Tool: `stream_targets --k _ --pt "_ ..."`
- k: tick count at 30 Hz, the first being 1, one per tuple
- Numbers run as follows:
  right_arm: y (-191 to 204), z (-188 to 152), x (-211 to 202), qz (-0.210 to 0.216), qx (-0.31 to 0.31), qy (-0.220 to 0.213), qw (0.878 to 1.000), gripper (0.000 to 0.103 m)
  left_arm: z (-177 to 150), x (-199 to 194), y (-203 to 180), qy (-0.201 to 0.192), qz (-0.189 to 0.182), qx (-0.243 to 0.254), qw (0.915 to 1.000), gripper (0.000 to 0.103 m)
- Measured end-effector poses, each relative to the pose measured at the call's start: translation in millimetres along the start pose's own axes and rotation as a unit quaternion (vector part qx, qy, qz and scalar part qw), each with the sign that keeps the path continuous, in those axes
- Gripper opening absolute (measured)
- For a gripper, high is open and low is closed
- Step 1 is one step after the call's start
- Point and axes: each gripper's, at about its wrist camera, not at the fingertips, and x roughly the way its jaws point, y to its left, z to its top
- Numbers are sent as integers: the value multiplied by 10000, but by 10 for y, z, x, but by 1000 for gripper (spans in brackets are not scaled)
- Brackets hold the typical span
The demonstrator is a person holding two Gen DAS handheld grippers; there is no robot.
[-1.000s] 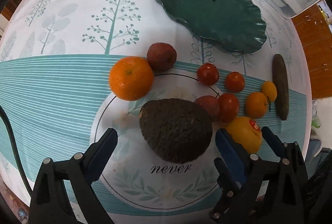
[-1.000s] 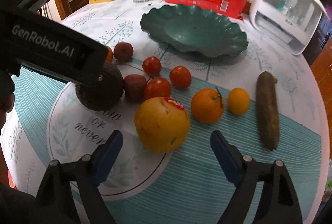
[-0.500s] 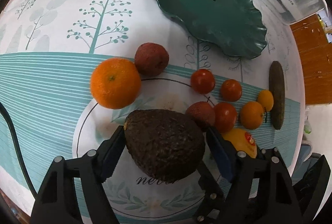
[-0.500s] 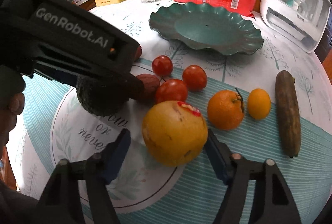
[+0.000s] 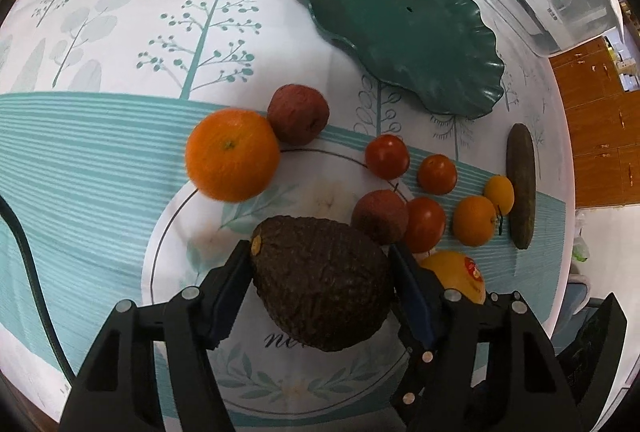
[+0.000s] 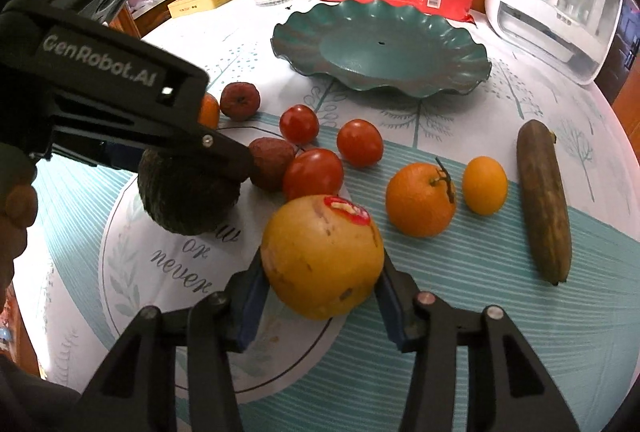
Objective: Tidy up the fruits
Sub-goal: 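Close the left gripper on the brown avocado while the right gripper grasps the yellow grapefruit, then carry the avocado in the left gripper and grapefruit in the right gripper over the green plate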
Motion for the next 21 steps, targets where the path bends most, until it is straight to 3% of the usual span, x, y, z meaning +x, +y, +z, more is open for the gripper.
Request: stream_targets --k 8,12,13,17,20,21 --pt "48 -18 -155 -35 180 -25 9998 49 -109 -310 92 -221 29 76 9997 64" --pt "105 -7 -273 -136 129 -113 9998 49 -104 -567 92 -548 -169 272 9980 31" --pt "114 -7 -302 -120 142 -146 9997 49 -97 -609 72 -602 -168 346 9974 28" --pt "150 -12 -346 -139 179 -152 9996 49 -88 -656 90 -615 -135 431 9971 29" --pt "168 -35 -381 -144 208 -145 9996 49 -82 -628 129 -532 -259 371 9976 43" --pt "169 -46 -390 -144 216 -151 9995 49 -82 -602 95 -534 -278 378 9975 52"
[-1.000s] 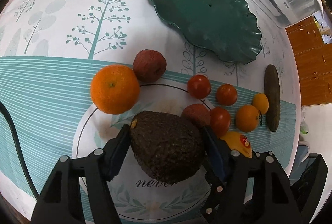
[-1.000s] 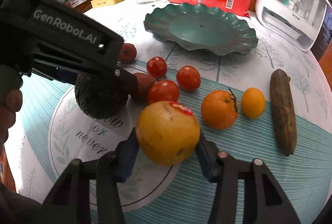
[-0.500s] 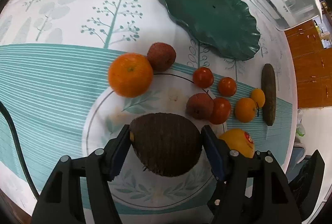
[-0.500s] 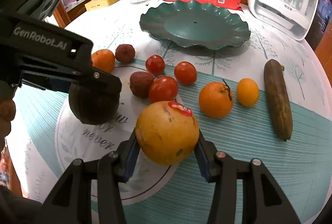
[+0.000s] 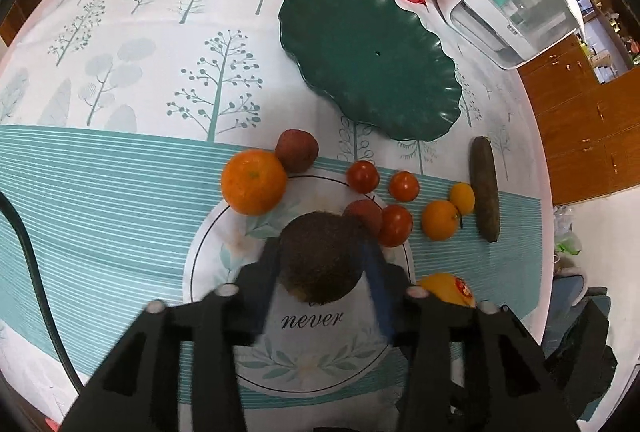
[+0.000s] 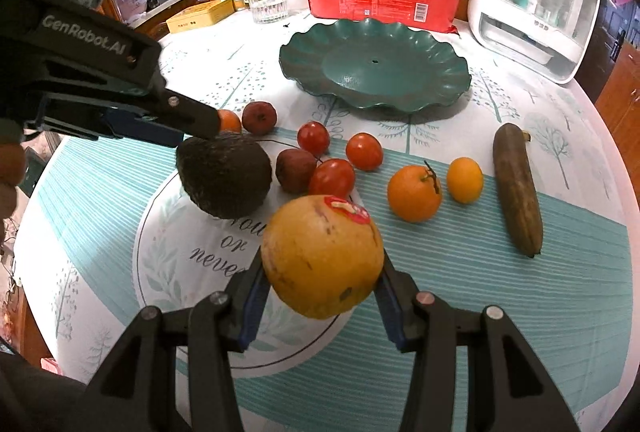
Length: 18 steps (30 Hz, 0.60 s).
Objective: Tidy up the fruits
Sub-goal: 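Carry the avocado in the left gripper and grapefruit in the right gripper over the green plate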
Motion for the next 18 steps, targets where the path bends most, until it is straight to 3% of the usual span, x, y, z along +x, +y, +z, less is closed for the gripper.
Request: stream_targets --k 1,3,8,18 --pt "-1 -14 -18 -11 14 0 10000 49 0 19 -2 18 -6 15 10000 62" --pt "-10 -31 -37 -36 36 9 10000 49 -7 80 -27 82 37 30 10000 68" --pt "-61 -85 -52 -71 148 60 9998 49 -49 262 -7 238 240 -12 9994 68" --pt "-236 -99 0 -110 367 175 9991 49 10 465 -71 280 124 99 9995 73"
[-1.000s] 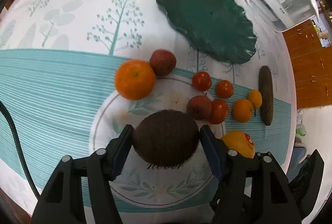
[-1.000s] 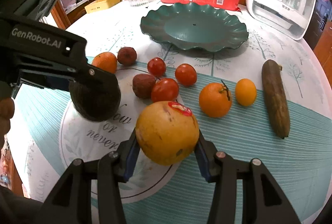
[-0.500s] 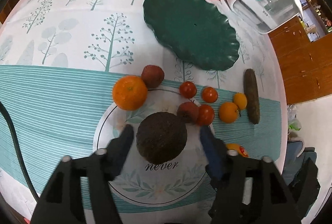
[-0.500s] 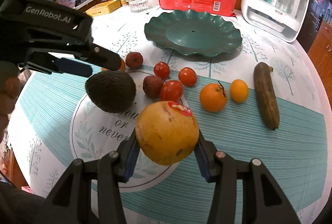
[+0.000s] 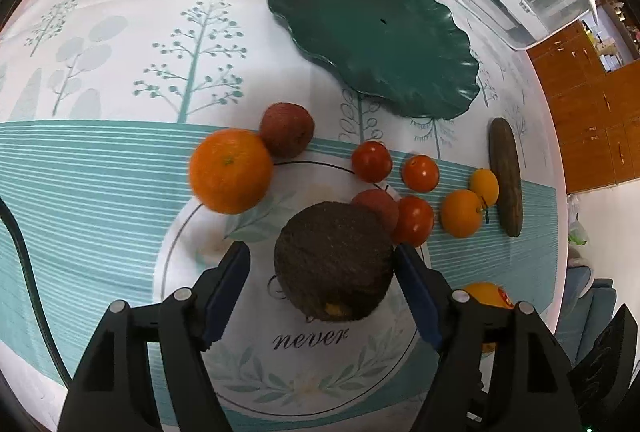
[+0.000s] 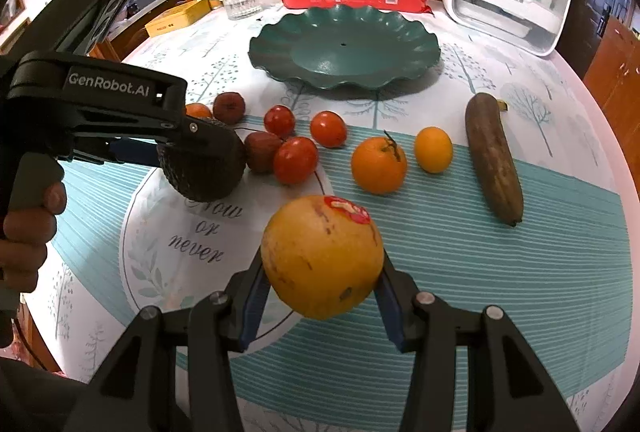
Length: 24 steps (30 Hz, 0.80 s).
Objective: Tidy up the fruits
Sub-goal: 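Carry the avocado in the left gripper and grapefruit in the right gripper over the green plate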
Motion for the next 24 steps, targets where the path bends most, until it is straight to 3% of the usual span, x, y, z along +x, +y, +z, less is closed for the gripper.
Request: stream_targets --k 9,12,14,24 --pt "-134 53 49 -54 120 45 9999 49 33 210 -76 232 192 65 9995 73" --pt "-186 62 67 -68 175 94 9998 49 37 199 -87 225 231 141 9994 70" --pt "-224 73 81 -73 225 129 9996 49 43 197 -96 244 100 146 9995 61" --pt "-362 163 65 -87 314 139 9994 49 47 199 -127 405 278 130 9987 60"
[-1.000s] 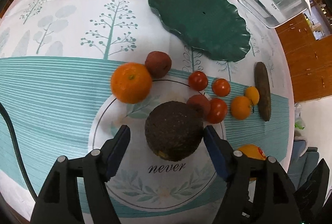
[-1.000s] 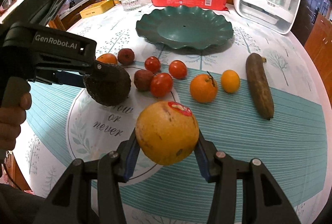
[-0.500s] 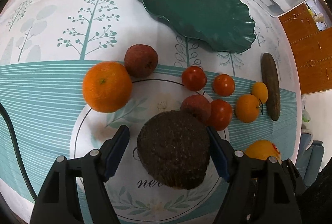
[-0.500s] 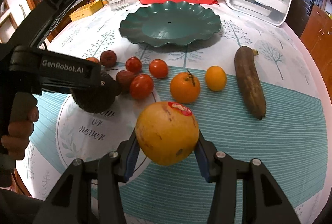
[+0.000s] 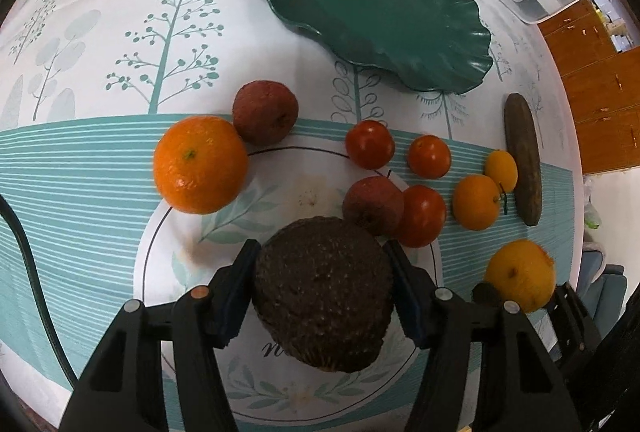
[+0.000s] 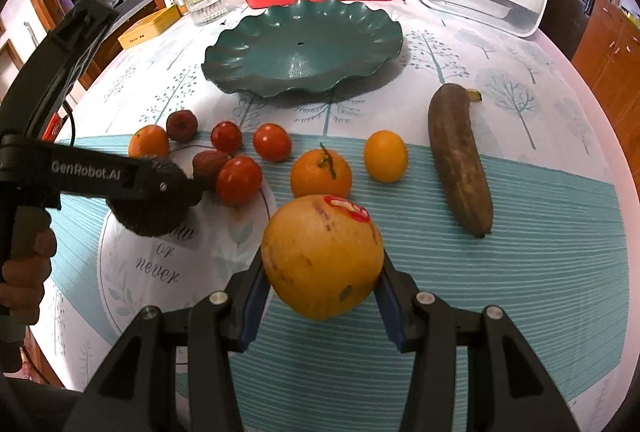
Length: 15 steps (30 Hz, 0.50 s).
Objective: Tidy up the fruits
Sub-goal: 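Carry the avocado in the left gripper and grapefruit in the right gripper over the green plate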
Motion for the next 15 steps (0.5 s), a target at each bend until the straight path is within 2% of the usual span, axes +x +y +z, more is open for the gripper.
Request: stream_targets --k 6,15 --pt "-51 153 -77 1 -46 -153 9999 49 16 -217 77 -148 -16 -61 9999 60" --pt "-195 567 -104 30 46 -418 9991 49 366 -617 67 -785 62 2 9969 60"
